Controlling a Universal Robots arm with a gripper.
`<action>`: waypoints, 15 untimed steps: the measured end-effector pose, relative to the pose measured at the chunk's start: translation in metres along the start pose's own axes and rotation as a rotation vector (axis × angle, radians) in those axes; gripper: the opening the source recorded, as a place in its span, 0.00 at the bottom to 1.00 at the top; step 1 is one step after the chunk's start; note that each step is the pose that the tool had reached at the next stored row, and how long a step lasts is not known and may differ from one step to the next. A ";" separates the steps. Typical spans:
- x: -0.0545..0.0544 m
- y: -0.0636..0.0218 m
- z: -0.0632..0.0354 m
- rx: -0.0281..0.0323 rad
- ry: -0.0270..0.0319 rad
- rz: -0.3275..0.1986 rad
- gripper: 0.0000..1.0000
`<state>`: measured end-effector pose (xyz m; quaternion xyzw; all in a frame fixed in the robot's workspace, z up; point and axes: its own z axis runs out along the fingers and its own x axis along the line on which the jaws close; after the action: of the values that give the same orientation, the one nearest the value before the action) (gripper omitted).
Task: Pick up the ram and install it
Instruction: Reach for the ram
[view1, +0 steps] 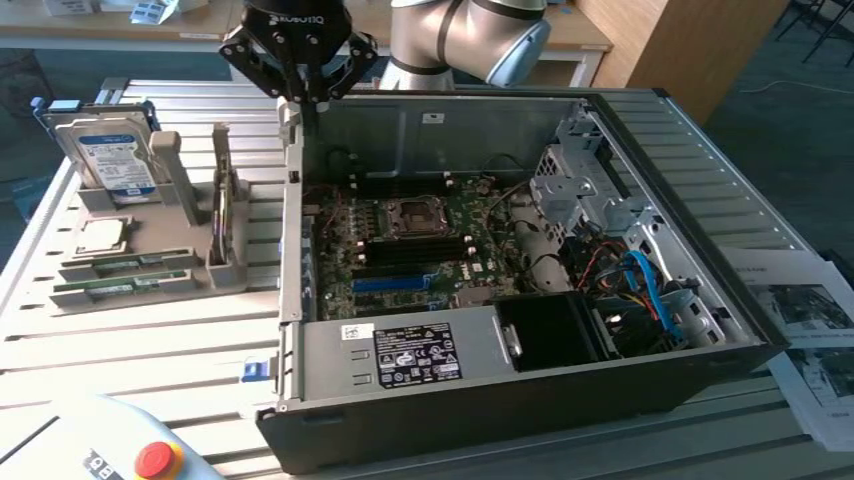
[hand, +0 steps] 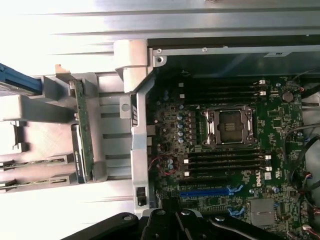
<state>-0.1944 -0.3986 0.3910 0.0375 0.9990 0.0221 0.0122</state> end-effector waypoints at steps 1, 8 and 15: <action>0.003 -0.0002 -0.0001 0.0001 0.0001 0.000 0.10; 0.019 -0.0014 0.0000 0.0001 0.0001 0.000 0.10; 0.036 -0.0027 0.0000 0.0001 0.0001 0.000 0.10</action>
<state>-0.2306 -0.3985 0.3900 0.0374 0.9990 0.0221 0.0122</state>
